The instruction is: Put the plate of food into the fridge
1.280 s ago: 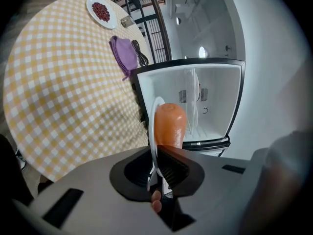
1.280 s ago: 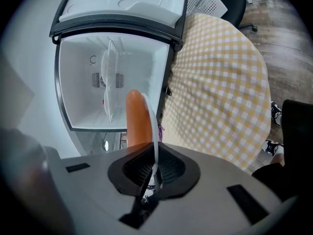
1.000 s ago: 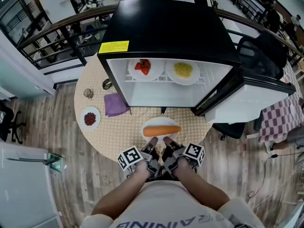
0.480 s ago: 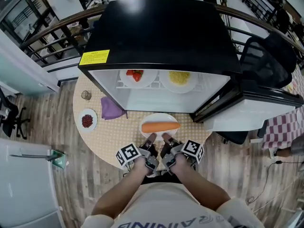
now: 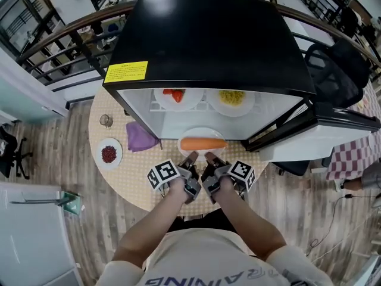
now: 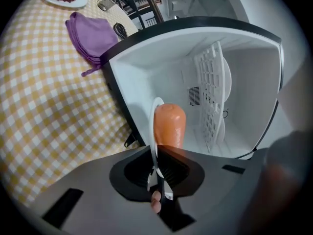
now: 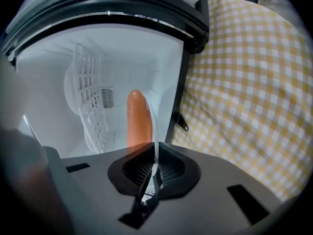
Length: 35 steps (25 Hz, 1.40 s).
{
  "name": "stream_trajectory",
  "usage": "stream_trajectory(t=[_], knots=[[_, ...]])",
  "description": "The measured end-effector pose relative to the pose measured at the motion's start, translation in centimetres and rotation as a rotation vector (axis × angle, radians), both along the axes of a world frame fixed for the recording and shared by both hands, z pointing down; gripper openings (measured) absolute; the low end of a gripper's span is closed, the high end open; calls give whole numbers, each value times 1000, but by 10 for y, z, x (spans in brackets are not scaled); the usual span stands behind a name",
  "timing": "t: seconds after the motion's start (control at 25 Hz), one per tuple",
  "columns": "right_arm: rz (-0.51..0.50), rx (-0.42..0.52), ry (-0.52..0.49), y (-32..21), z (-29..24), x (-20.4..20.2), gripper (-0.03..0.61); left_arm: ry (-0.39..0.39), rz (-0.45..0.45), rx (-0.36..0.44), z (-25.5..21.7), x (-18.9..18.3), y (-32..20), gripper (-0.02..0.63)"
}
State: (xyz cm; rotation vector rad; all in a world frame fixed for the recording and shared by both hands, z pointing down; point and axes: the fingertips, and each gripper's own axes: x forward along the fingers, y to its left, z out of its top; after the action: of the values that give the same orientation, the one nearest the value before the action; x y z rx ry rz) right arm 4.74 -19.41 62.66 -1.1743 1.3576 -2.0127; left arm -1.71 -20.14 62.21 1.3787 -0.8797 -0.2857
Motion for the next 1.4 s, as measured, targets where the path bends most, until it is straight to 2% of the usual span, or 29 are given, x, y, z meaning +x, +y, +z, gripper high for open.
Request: stream_trajectory(t=[0.2,0.56,0.76,1.08,1.4], knots=[[17,-3,23,-32,9,-1,34,-15,-9,3,8,-1,-33,37],[16,-22,-22,-72,20,-1,34,-14,-24,7,16,-1,-74,38],[16,-33,-11,-81,26,9,34,-4,-34,4,23,9,-81,38],[15,-36,40,-91,33,13,34,-40,9,10,32,13,-93,43],[5,-39,51,-100,36,14,35,-41,12,-17,36,15,-102,46]])
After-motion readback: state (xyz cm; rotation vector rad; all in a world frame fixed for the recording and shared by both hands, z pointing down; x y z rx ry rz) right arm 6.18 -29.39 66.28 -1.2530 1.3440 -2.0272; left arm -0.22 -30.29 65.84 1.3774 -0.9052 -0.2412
